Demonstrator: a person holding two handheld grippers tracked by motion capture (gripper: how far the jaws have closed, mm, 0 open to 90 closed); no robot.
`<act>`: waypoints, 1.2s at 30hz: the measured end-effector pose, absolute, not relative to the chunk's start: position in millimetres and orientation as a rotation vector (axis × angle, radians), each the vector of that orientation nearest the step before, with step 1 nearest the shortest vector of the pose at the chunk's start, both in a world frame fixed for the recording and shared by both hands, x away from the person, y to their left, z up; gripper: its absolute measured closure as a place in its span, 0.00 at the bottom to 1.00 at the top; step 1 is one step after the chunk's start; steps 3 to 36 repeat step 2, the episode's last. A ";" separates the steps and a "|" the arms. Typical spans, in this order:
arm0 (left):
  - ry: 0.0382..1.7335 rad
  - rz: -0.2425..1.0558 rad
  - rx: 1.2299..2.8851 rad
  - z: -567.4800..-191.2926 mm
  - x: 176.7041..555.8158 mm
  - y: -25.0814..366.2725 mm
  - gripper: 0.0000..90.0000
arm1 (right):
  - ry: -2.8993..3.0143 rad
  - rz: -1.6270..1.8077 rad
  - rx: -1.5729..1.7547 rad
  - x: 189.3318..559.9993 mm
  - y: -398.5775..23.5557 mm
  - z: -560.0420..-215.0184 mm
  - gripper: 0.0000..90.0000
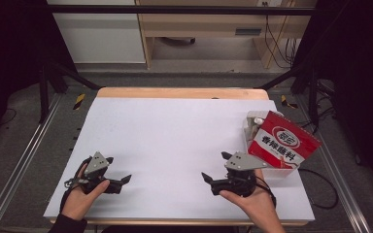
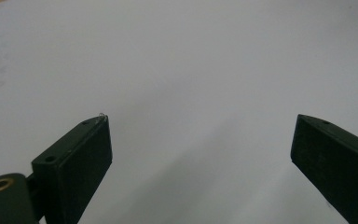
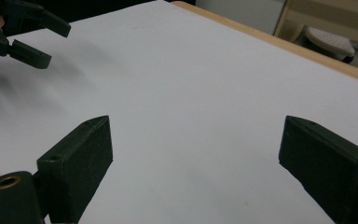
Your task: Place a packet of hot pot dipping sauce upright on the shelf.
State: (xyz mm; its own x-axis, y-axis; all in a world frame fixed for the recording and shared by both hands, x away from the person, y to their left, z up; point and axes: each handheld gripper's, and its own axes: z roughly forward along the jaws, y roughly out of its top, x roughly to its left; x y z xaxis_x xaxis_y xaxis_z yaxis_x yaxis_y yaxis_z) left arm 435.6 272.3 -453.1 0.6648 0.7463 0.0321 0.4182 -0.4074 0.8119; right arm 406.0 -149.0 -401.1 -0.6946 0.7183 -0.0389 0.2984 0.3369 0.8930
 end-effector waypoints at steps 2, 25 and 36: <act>0.902 0.508 2.051 -453.2 435.9 272.5 0.06 | 2.182 1.329 0.905 406.7 -146.0 -406.1 0.11; 0.902 0.508 2.051 -453.2 435.9 272.5 0.06 | 2.182 1.329 0.905 406.7 -146.0 -406.1 0.11; 0.902 0.508 2.051 -453.2 435.9 272.5 0.06 | 2.182 1.329 0.905 406.7 -146.0 -406.1 0.11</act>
